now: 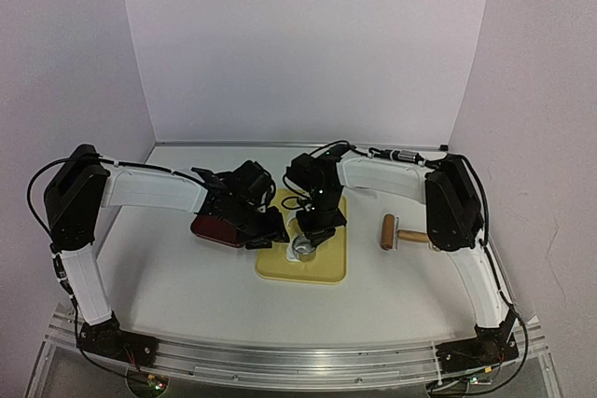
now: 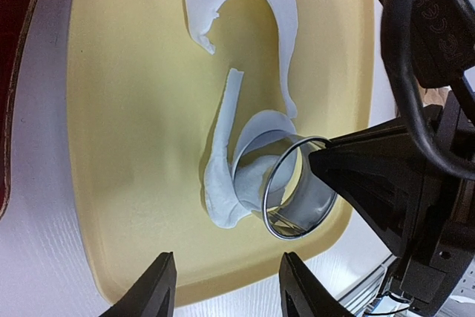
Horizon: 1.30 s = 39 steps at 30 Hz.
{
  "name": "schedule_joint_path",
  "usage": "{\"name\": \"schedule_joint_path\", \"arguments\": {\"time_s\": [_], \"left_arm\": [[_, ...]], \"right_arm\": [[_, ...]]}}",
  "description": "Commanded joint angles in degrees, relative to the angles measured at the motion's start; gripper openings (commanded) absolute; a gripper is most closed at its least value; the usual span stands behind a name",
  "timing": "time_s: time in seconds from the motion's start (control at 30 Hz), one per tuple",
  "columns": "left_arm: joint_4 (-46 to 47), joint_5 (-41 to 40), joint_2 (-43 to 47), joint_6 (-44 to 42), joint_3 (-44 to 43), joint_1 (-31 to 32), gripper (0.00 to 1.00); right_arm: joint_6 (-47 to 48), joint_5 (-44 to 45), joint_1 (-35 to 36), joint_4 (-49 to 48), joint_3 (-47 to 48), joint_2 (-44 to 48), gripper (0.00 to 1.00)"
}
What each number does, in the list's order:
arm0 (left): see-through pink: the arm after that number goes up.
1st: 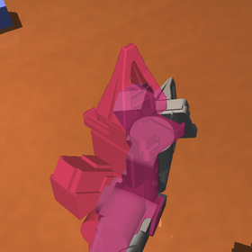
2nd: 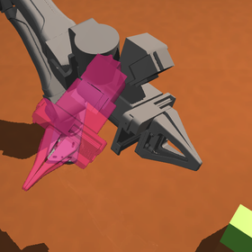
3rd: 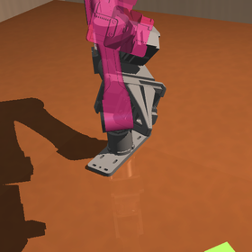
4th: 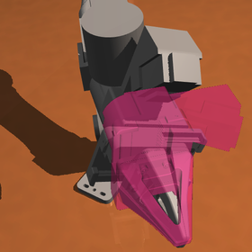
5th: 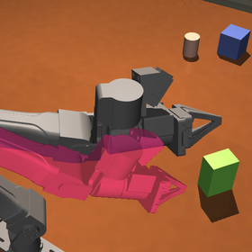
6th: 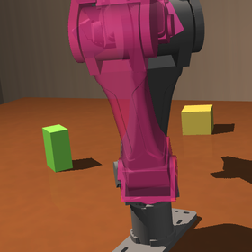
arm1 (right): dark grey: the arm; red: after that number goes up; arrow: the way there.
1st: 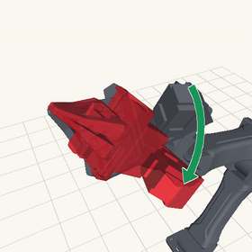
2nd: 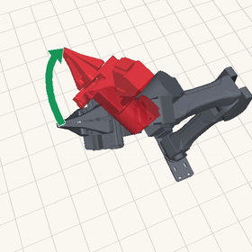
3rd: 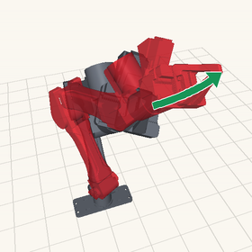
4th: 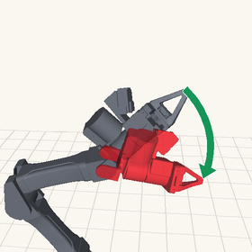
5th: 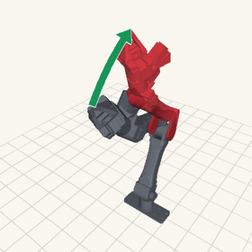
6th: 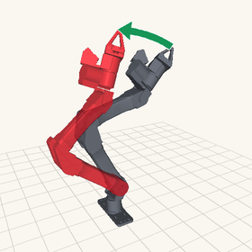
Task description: Roll out the dumpling wrappers from the dough
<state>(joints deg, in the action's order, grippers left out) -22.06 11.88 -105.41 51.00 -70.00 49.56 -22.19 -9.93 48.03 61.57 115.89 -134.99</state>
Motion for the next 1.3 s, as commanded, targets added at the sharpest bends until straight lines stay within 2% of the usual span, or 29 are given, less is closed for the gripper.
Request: {"name": "schedule_joint_path", "arguments": {"time_s": [0.0, 0.37, 1.27], "left_arm": [[-0.24, 0.65, -0.77, -0.59, -1.26, 0.18, 0.49], [-0.87, 1.83, -1.81, -1.51, -1.72, 0.19, 0.49], [-1.8, 3.0, -4.5, -3.41, -3.46, 0.01, 0.49]], "right_arm": [[-1.73, 0.52, -0.24, 1.09, 2.14, -1.82, 0.01], [-4.12, -2.7, -1.74, 0.85, 4.19, -1.53, 0.0], [-4.17, -0.37, -2.24, 1.26, 3.78, -4.47, 0.0]]}}
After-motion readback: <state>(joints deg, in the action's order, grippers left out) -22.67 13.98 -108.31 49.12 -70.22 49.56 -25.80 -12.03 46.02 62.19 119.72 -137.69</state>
